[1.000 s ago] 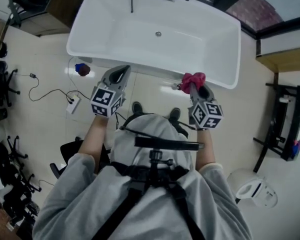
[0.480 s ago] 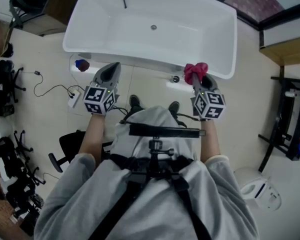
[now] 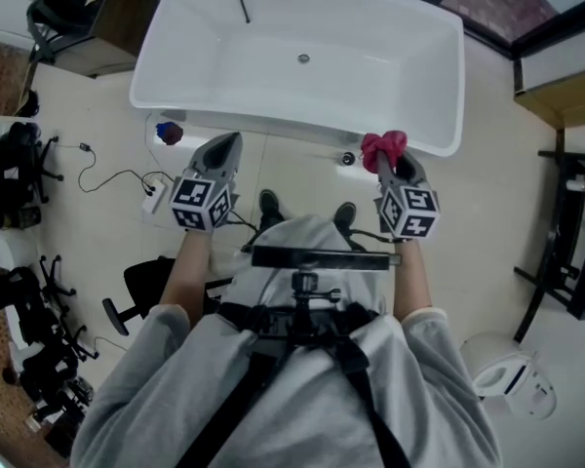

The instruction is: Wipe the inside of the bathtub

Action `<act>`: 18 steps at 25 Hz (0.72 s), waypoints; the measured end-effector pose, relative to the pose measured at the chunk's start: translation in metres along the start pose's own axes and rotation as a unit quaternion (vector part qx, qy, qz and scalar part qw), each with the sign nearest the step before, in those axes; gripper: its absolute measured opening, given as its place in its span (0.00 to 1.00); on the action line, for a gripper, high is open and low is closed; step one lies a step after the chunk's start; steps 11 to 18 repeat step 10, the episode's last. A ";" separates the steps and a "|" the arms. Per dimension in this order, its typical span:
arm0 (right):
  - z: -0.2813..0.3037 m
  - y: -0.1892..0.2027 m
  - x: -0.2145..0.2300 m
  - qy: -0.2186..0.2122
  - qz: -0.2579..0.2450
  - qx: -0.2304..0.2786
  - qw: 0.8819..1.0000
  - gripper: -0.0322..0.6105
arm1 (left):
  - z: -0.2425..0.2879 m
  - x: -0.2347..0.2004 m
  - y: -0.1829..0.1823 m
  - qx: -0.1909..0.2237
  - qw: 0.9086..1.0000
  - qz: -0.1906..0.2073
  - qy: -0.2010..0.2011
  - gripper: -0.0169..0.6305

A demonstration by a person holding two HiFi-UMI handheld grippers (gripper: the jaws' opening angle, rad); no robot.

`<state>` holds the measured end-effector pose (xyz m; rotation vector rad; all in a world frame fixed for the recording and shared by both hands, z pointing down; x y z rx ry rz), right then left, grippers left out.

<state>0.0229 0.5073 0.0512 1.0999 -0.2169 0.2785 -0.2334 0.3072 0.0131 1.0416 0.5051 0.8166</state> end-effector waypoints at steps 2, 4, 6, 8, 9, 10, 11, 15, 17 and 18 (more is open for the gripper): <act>-0.002 0.000 -0.002 0.003 0.002 0.001 1.000 0.20 | -0.001 0.001 -0.002 0.002 1.000 0.000 0.003 0.03; -0.004 -0.001 -0.004 0.006 0.002 0.002 1.000 0.21 | -0.002 0.002 -0.003 0.004 1.000 0.001 0.007 0.03; -0.005 -0.003 -0.004 0.008 0.002 0.004 1.000 0.21 | 0.000 0.004 -0.004 0.006 1.000 0.001 0.010 0.03; -0.004 -0.005 -0.004 0.010 0.001 0.005 1.000 0.21 | 0.003 0.004 -0.005 0.006 1.000 0.001 0.012 0.03; -0.003 -0.006 -0.003 0.011 0.001 0.006 1.000 0.21 | 0.005 0.004 -0.006 0.007 1.000 0.001 0.013 0.03; -0.002 -0.007 -0.003 0.012 0.001 0.006 1.000 0.21 | 0.007 0.003 -0.007 0.007 1.000 0.001 0.014 0.03; -0.002 -0.007 -0.003 0.012 0.001 0.006 1.000 0.21 | 0.007 0.003 -0.007 0.007 1.000 0.001 0.014 0.03; -0.002 -0.007 -0.003 0.012 0.001 0.006 1.000 0.21 | 0.007 0.003 -0.007 0.007 1.000 0.001 0.014 0.03; -0.002 -0.007 -0.003 0.012 0.001 0.006 1.000 0.21 | 0.007 0.003 -0.007 0.007 1.000 0.001 0.014 0.03; -0.002 -0.007 -0.003 0.012 0.001 0.006 1.000 0.21 | 0.007 0.003 -0.007 0.007 1.000 0.001 0.014 0.03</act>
Point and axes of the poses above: the fingertips, and each gripper's own axes: z forward along the fingers, x to its right, y out of its underside, the point moved 3 cm from there along -z, backward along the fingers, and after that the axes turned 14 degrees about -y, right-handed, at the moved point
